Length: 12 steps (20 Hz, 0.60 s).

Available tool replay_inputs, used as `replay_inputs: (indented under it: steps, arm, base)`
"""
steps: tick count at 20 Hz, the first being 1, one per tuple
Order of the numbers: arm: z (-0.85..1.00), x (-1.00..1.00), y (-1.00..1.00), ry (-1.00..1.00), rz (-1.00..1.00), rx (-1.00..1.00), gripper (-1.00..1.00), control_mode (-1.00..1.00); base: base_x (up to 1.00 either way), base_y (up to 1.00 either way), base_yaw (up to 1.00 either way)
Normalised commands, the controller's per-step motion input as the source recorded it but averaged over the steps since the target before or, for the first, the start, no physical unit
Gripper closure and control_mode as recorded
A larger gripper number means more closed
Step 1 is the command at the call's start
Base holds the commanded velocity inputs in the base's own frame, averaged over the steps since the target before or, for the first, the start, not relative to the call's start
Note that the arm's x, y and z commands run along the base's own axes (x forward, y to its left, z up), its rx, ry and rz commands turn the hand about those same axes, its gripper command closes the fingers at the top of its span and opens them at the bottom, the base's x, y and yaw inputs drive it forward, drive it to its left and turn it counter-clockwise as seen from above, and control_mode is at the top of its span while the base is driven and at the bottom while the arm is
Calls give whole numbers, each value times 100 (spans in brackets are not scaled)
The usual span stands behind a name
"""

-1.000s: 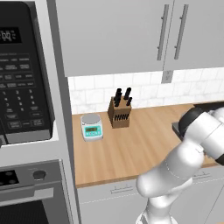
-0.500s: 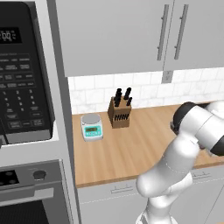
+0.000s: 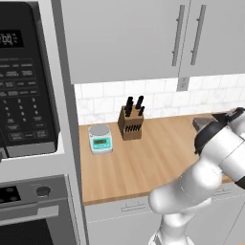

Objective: Take the meat container that has the steak and place it on the second highest rack of the freezer. Then take the vegetable container that has the mushroom and squash and place it on the highest rack of the freezer.

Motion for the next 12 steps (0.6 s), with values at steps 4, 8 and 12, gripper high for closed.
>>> replay_inputs:
  steps: [4,8,12]
  arm:
    - [56,-8,53,-10,0,-4,100,-100]
    - [4,7,88,0,6,-5,100,-100]
    - [0,4,100,0,24,-6,100,-100]
  base:
    - [0,0,0]
    - [0,0,0]
    - [0,0,0]
